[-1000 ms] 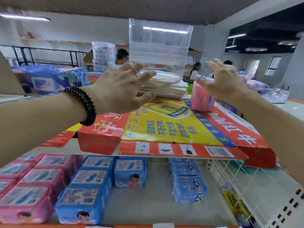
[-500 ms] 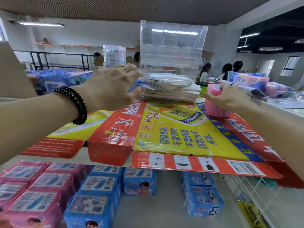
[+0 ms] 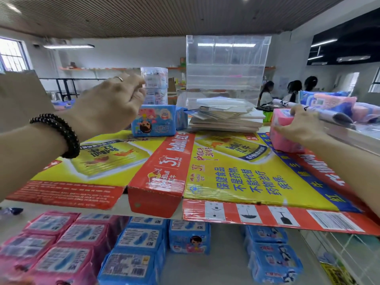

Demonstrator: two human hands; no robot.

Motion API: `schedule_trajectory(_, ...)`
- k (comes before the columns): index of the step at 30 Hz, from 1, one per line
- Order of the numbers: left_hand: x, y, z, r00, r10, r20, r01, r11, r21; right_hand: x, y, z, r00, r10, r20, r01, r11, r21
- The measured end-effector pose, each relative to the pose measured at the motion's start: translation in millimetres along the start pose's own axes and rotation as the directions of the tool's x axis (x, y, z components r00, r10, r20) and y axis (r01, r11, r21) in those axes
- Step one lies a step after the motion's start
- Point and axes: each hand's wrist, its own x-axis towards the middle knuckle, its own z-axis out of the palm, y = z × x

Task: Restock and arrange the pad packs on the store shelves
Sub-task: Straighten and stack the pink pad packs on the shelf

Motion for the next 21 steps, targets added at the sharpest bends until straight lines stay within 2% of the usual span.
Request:
schedule_trajectory(5,-12,12,-15,0.996,0.007,0.091,-0.009,1.0,0.019,-18,-4,-17,0.99,-0.135,-0.046,0.14,0.982,0.125)
schedule_trajectory(10,-9,27,-14,0.993,0.031,0.114,-0.034,0.999,0.025,-47,-22,-49,0.953,-0.302,0.011,0.283,0.907,0.312)
schedule_trajectory(13,-7,38,-9,0.986,0.078,0.149,-0.08,0.997,0.003,-66,-28,-65,0.916,-0.398,0.048,0.331,0.818,0.47)
schedule_trajectory(17,-8,55,1,0.965,0.207,0.16,-0.196,0.977,-0.08,-97,-34,-90,0.818,-0.566,0.104,0.313,0.589,0.745)
schedule_trajectory(19,-10,65,5,0.945,0.241,0.222,-0.185,0.952,-0.244,-111,-33,-102,0.762,-0.632,0.14,0.299,0.536,0.79)
schedule_trajectory(20,-14,73,4,0.929,0.246,0.275,-0.122,0.908,-0.4,-117,-32,-106,0.737,-0.658,0.152,0.296,0.516,0.804)
schedule_trajectory(21,-17,82,3,0.91,0.254,0.329,-0.017,0.814,-0.58,-122,-31,-110,0.716,-0.679,0.16,0.296,0.503,0.812)
